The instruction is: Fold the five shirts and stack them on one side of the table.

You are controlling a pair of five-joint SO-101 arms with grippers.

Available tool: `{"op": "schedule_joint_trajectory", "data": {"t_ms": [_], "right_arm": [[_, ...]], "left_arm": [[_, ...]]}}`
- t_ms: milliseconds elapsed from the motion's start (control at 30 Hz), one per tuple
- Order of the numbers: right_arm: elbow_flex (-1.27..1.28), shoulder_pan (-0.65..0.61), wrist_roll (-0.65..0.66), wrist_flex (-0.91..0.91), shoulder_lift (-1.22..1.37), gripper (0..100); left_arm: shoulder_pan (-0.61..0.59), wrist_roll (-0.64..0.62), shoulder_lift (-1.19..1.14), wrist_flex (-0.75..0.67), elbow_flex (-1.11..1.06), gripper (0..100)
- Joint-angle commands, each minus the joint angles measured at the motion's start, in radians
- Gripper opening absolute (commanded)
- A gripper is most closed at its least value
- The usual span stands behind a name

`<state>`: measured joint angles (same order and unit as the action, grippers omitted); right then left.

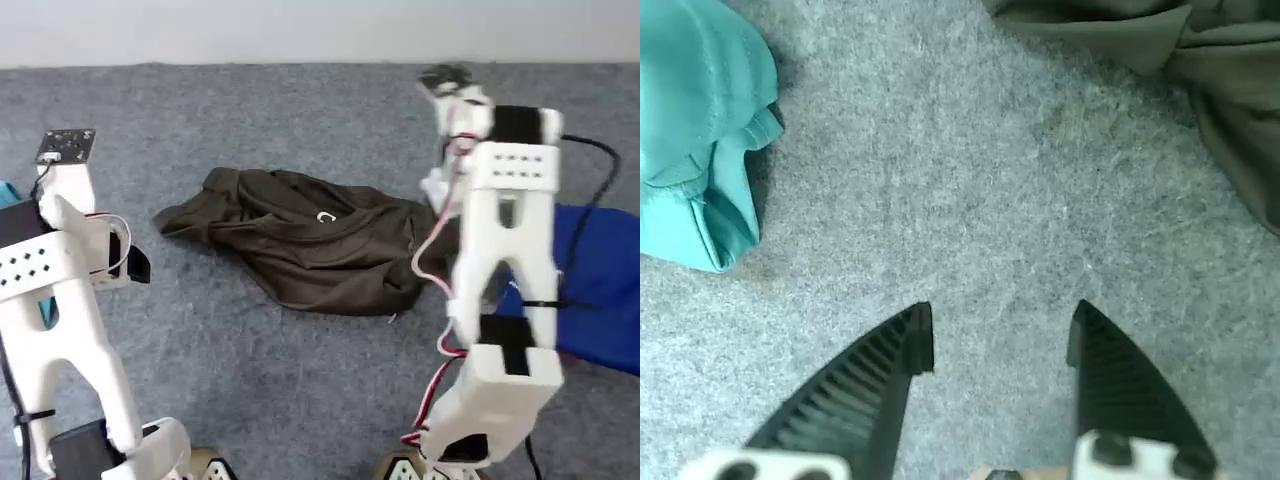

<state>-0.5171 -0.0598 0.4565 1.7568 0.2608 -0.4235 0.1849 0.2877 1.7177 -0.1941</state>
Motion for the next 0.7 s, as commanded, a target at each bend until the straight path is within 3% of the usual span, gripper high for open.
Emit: {"op": "schedule_joint_trajectory", "data": {"t_ms": [0, 67, 233, 333, 467, 667], "right_arm": [[-0.043, -0.101, -0.014, 0.016, -0.056, 5.6], [-0.043, -0.122, -0.017, -0.013, -0.045, 0.3], [-0.046, -0.088, -0.015, -0.018, 0.015, 5.0], [-0.048, -0.035, -0.018, -0.025, 0.061, 13.9], [-0.071, 0.002, -0.147, -0.031, 0.122, 25.8], [-0.157, 0.005, -0.296, -0.091, 0.236, 26.9]], "left_arm": [[0.006, 0.002, 0.035, 0.021, 0.010, 22], [0.006, 0.002, 0.035, 0.028, 0.010, 22], [0.005, 0.008, 0.035, 0.035, 0.010, 22], [0.011, 0.009, 0.035, 0.035, 0.010, 22], [0.012, 0.009, 0.035, 0.034, 0.010, 22], [0.012, 0.009, 0.035, 0.015, 0.007, 22]]}}
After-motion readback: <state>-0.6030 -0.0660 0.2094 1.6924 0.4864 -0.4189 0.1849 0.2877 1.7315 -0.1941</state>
